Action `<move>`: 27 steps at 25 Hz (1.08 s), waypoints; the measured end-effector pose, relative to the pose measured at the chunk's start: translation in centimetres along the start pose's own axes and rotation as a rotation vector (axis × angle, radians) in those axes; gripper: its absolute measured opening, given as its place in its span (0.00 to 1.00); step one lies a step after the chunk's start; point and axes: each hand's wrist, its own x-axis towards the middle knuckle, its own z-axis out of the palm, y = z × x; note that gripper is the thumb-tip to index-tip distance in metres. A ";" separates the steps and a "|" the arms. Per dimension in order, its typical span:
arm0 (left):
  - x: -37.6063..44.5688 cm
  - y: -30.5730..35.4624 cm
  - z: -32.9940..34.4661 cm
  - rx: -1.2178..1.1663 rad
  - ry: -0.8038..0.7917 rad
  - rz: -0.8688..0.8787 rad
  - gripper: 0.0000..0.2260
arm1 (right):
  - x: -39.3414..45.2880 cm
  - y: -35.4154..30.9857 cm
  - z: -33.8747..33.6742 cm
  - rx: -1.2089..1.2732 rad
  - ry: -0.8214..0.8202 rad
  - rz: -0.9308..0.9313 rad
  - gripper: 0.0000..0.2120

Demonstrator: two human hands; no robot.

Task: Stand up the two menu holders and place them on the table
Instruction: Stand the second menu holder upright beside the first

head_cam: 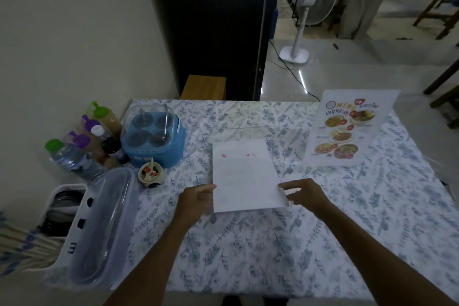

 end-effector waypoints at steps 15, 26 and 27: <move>-2.3 13.1 -3.3 -0.073 0.142 0.452 0.04 | -2.5 -6.4 -8.4 -0.001 0.214 -0.485 0.08; 4.4 17.0 -1.7 0.005 0.323 0.322 0.06 | 4.7 -10.6 -7.4 -0.103 0.399 -0.467 0.09; 5.1 17.2 -1.6 0.020 0.338 0.311 0.05 | 5.5 -10.8 -7.4 -0.114 0.397 -0.456 0.09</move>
